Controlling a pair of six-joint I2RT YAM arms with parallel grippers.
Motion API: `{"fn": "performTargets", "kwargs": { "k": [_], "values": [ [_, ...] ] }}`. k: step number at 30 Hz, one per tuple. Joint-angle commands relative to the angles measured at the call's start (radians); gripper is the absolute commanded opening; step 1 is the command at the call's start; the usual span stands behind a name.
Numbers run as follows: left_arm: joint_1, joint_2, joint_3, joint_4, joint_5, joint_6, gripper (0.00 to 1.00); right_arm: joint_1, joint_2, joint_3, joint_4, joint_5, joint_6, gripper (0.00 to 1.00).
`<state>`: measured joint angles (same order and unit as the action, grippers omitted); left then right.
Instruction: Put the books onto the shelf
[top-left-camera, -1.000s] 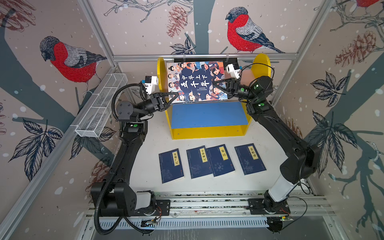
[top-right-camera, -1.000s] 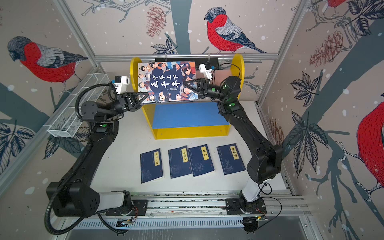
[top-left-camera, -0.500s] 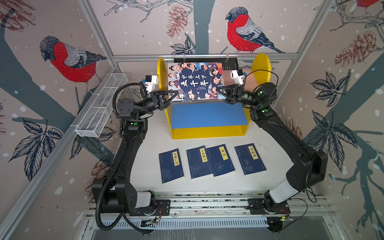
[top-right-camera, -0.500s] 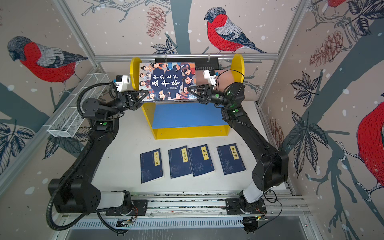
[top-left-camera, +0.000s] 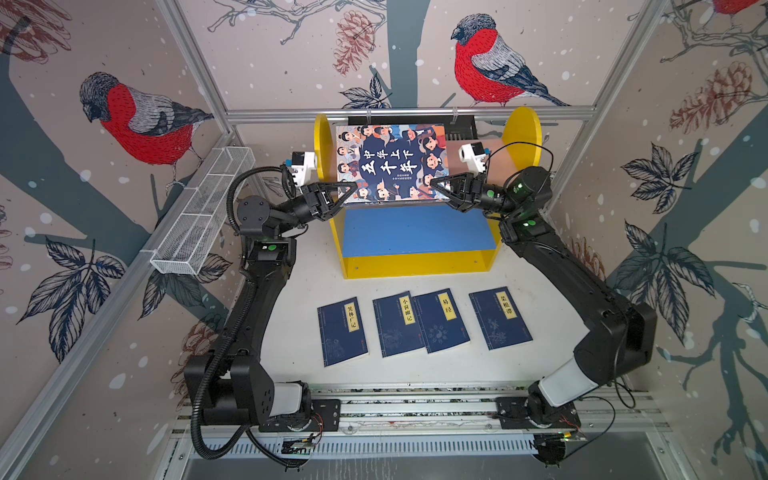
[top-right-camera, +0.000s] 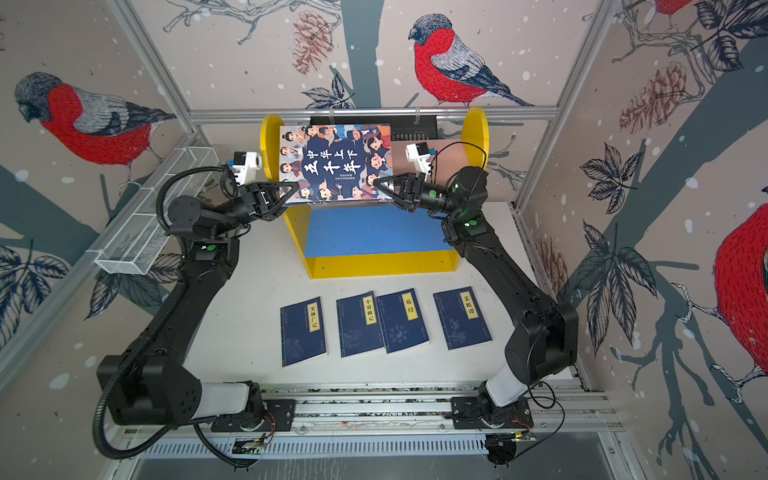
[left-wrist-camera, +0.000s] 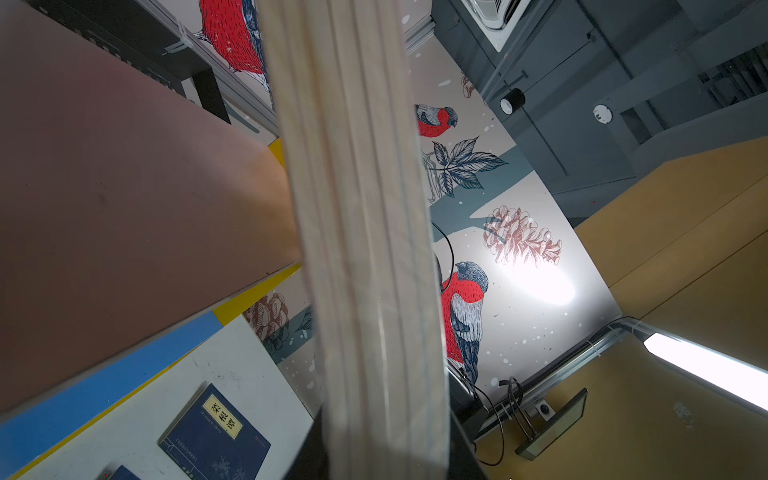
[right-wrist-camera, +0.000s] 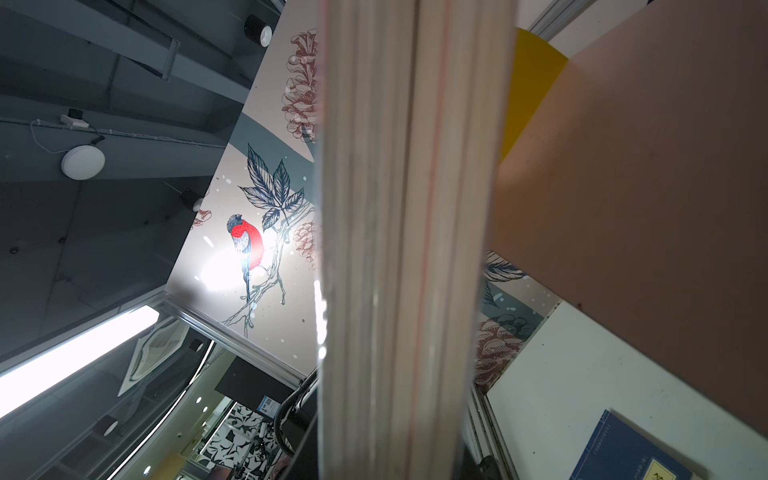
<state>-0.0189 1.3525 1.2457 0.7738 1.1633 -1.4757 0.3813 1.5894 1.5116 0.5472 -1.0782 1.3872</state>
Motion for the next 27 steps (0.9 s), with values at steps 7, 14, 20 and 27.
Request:
{"fn": "performTargets", "kwargs": {
  "k": [7, 14, 20, 27],
  "values": [
    [0.025, -0.082, 0.018, -0.110, -0.061, 0.188, 0.75, 0.001, -0.007, 0.111, -0.159, 0.068, -0.087, 0.01],
    [0.112, -0.166, 0.093, -0.481, -0.107, 0.449, 0.77, -0.008, 0.019, 0.180, -0.262, 0.112, -0.116, 0.01],
    [0.122, -0.196, 0.102, -0.561, -0.117, 0.532, 0.76, -0.018, 0.056, 0.231, -0.315, 0.138, -0.114, 0.01],
    [0.122, -0.214, 0.118, -0.519, -0.123, 0.563, 0.77, 0.009, 0.106, 0.329, -0.406, 0.159, -0.133, 0.01]
  ]
}}
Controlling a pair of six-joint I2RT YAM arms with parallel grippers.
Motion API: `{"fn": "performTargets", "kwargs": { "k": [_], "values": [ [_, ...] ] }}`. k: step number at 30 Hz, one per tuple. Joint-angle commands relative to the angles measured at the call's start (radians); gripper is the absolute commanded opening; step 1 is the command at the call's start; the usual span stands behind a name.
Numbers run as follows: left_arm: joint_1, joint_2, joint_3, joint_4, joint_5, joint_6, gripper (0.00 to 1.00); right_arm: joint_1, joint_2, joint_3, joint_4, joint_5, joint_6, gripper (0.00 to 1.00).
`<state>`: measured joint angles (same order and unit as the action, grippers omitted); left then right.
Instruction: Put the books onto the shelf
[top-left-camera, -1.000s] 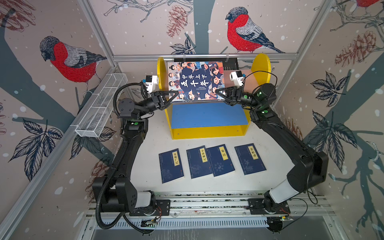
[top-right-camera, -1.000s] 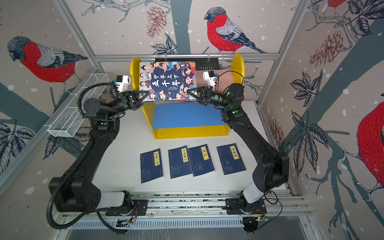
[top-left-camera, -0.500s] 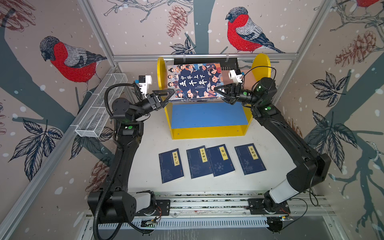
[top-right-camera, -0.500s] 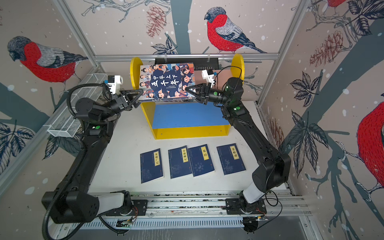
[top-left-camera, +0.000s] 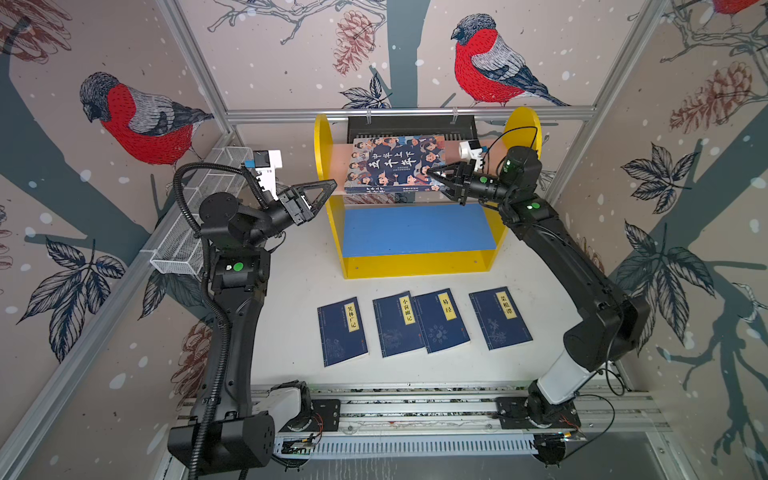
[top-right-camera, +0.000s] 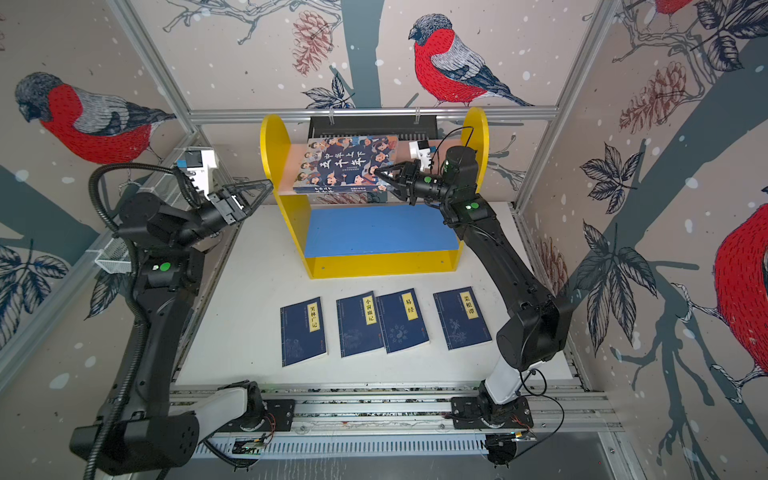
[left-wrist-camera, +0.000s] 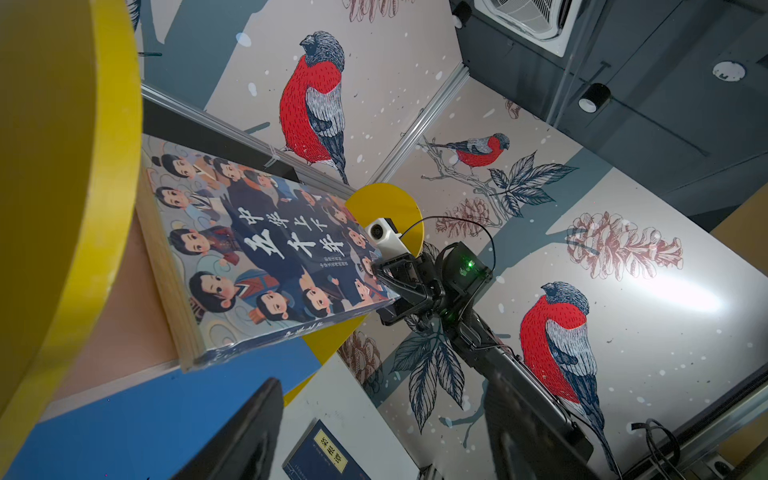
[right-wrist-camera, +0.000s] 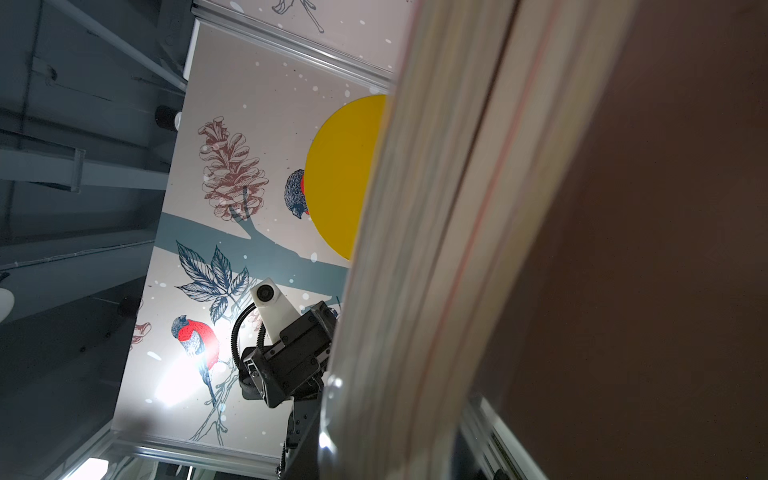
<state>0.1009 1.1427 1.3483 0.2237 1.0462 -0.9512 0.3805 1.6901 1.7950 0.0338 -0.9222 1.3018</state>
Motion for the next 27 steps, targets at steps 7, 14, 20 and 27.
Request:
{"fn": "performTargets", "kwargs": {
  "k": [7, 14, 20, 27],
  "values": [
    [0.002, 0.005, 0.026, 0.044, -0.011, 0.068, 0.77, 0.032, 0.065, 0.132, 0.020, 0.021, -0.068, 0.01],
    [0.002, 0.003, 0.005, 0.071, -0.030, 0.074, 0.77, 0.053, 0.128, 0.224, -0.020, 0.047, -0.064, 0.03],
    [0.002, -0.013, -0.019, 0.078, -0.035, 0.083, 0.77, 0.058, 0.171, 0.288, -0.074, 0.065, -0.068, 0.43],
    [0.002, -0.026, -0.043, 0.085, -0.031, 0.086, 0.77, 0.059, 0.175, 0.327, -0.179, 0.102, -0.129, 0.69]
  ]
}}
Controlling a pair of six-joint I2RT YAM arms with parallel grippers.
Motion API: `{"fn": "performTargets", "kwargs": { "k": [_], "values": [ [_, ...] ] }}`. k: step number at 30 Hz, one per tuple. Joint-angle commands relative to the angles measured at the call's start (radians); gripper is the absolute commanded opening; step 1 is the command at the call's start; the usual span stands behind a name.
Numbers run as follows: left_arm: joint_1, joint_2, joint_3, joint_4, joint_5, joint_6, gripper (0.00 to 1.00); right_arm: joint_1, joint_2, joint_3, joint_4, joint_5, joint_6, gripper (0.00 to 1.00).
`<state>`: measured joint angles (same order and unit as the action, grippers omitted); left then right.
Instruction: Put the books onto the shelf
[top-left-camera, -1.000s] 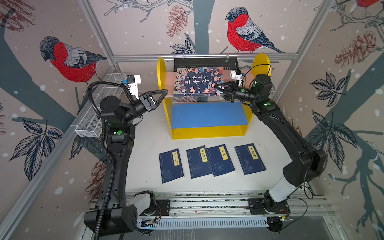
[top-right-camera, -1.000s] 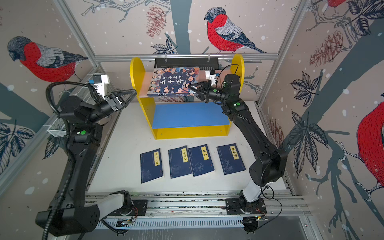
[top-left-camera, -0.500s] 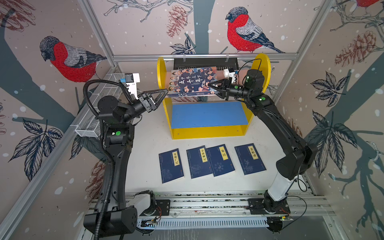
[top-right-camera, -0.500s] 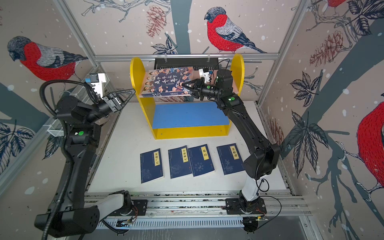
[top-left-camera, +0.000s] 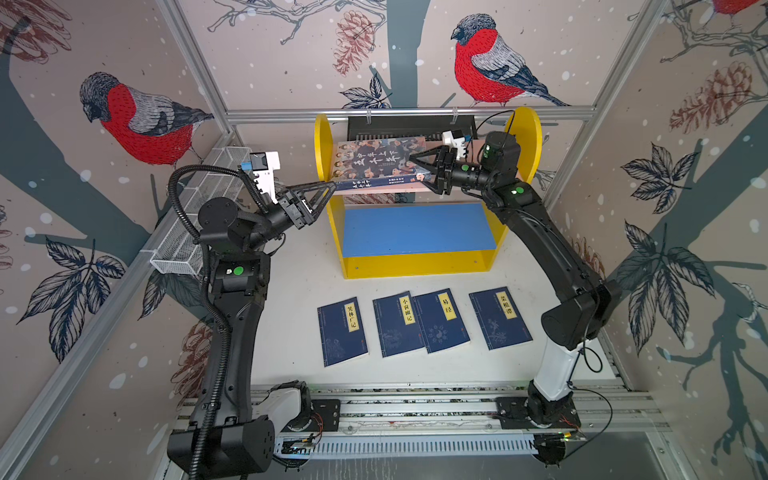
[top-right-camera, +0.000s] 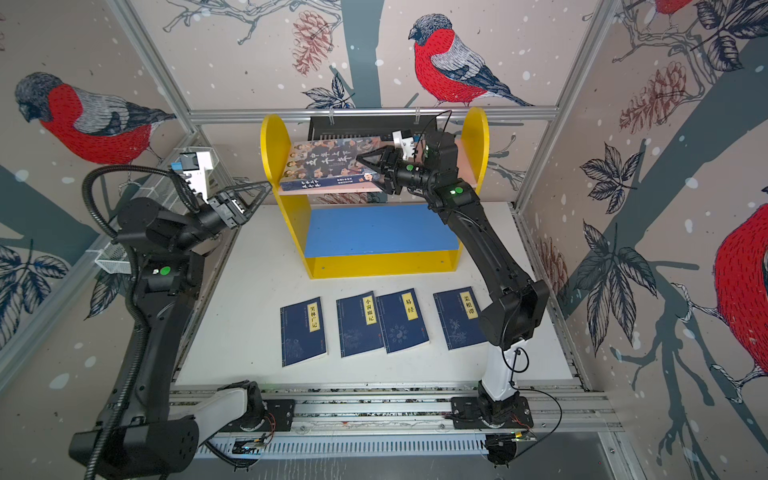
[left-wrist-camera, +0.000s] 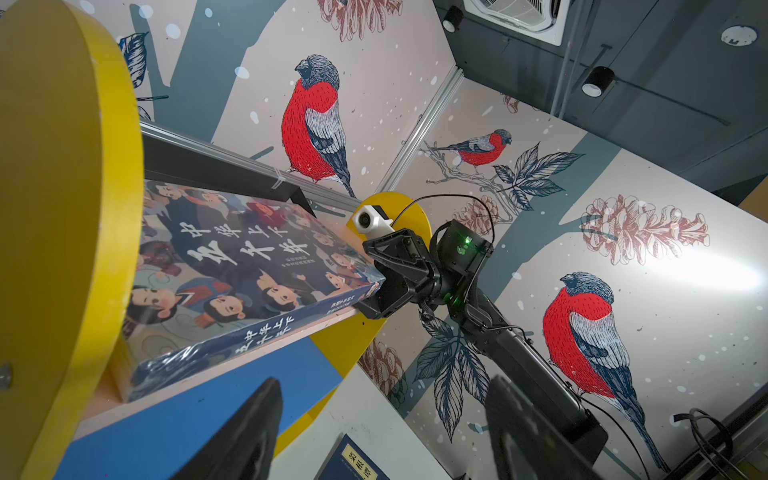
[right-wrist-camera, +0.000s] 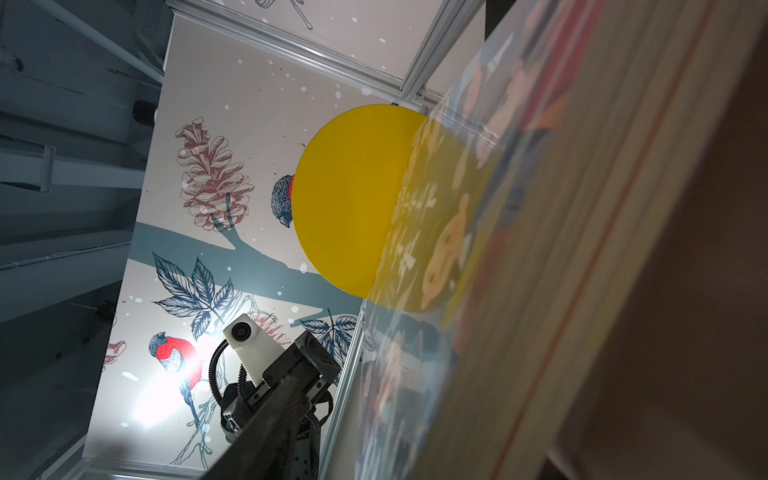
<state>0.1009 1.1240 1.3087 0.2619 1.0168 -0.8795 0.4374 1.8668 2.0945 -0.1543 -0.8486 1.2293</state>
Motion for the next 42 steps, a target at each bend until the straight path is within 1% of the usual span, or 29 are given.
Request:
{"fn": "performTargets", "kwargs": {
  "k": [1, 4, 8, 10, 13, 18, 22, 26, 32, 39, 42],
  "values": [
    [0.002, -0.009, -0.004, 0.045, -0.001, 0.017, 0.77, 0.001, 0.000, 0.039, -0.017, 0.034, -0.074, 0.73],
    [0.002, -0.010, -0.004, 0.038, -0.004, 0.023, 0.77, 0.000, 0.002, 0.071, -0.103, 0.061, -0.132, 0.78],
    [0.002, -0.013, 0.003, 0.014, -0.016, 0.050, 0.78, -0.003, 0.008, 0.126, -0.231, 0.114, -0.220, 0.80],
    [0.002, -0.016, 0.007, 0.000, -0.027, 0.065, 0.78, -0.009, 0.019, 0.167, -0.304, 0.151, -0.272, 0.83],
    [0.002, -0.015, 0.005, -0.011, -0.038, 0.080, 0.78, -0.011, 0.031, 0.188, -0.339, 0.166, -0.304, 0.85],
    [0.000, -0.013, 0.006, -0.062, -0.070, 0.150, 0.78, -0.003, 0.054, 0.218, -0.365, 0.179, -0.351, 0.86],
    [0.000, -0.013, -0.001, -0.084, -0.081, 0.189, 0.78, 0.018, 0.093, 0.318, -0.467, 0.248, -0.445, 0.87],
    [-0.004, -0.013, -0.008, -0.093, -0.084, 0.208, 0.78, 0.040, 0.080, 0.315, -0.485, 0.326, -0.526, 0.88],
    [-0.018, -0.013, -0.018, -0.126, -0.110, 0.248, 0.78, 0.068, 0.074, 0.310, -0.500, 0.434, -0.616, 0.90],
    [-0.032, -0.006, -0.022, -0.141, -0.145, 0.267, 0.78, 0.070, 0.077, 0.312, -0.508, 0.500, -0.649, 0.91],
    [-0.035, -0.004, -0.021, -0.139, -0.172, 0.263, 0.77, 0.069, 0.080, 0.324, -0.510, 0.503, -0.655, 0.92]
  ]
}}
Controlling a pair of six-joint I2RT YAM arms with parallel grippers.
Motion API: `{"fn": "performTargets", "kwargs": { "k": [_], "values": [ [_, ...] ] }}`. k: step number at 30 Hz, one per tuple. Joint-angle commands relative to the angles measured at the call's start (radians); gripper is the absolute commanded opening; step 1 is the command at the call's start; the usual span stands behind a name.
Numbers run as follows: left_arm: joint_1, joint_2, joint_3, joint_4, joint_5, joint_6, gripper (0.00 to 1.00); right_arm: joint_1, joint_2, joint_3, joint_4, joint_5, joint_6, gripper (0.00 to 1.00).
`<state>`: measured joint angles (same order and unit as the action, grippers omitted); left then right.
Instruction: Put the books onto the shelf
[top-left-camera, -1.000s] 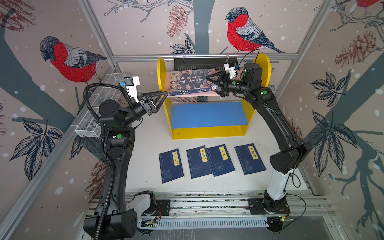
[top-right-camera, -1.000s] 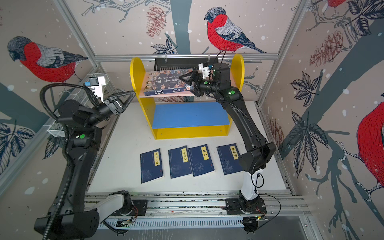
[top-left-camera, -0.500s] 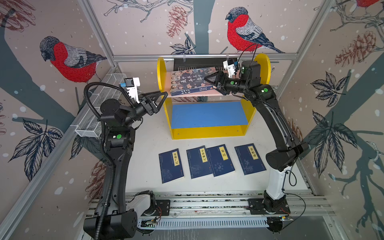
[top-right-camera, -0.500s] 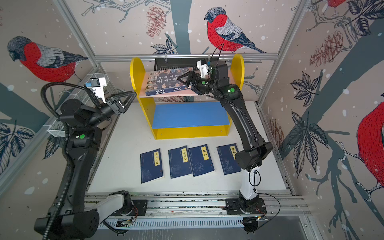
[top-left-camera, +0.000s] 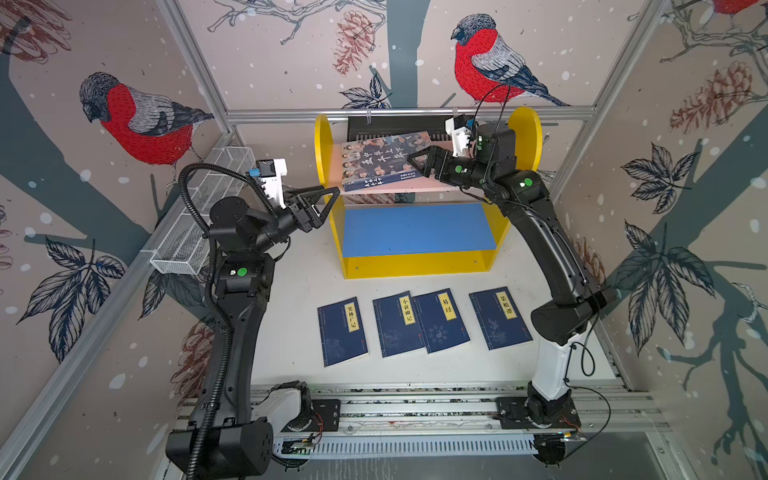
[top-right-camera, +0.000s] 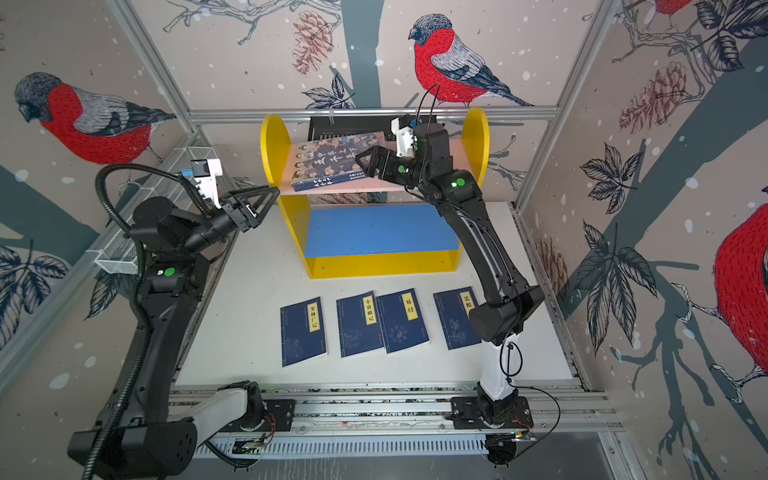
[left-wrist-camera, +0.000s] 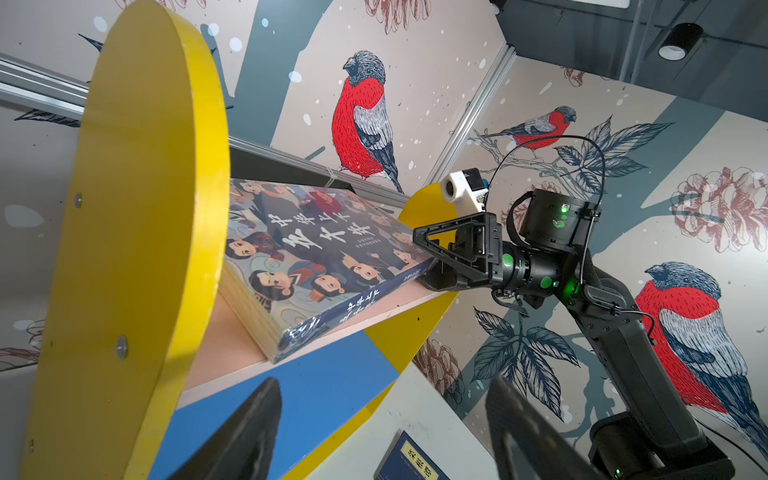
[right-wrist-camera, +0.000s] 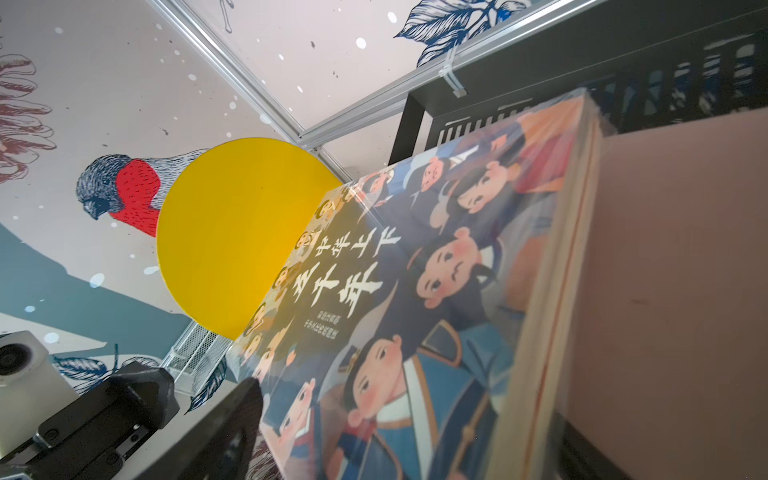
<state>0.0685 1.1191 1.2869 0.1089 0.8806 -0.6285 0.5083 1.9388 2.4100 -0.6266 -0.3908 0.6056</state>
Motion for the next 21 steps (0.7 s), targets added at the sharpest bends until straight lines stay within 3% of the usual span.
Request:
{"fn": "performTargets", "kwargs": {
  "k": [1, 16, 21],
  "values": [
    [-0.003, 0.002, 0.001, 0.011, -0.039, 0.011, 0.77, -0.002, 0.008, 0.013, -0.039, 0.046, -0.034, 0.93],
    [-0.007, 0.001, 0.023, -0.060, -0.068, 0.076, 0.79, 0.006, -0.028, 0.023, -0.094, 0.092, -0.141, 0.97],
    [-0.007, -0.008, 0.038, -0.098, -0.095, 0.142, 0.80, 0.006, -0.017, 0.025, -0.087, 0.048, -0.158, 0.97]
  ]
}}
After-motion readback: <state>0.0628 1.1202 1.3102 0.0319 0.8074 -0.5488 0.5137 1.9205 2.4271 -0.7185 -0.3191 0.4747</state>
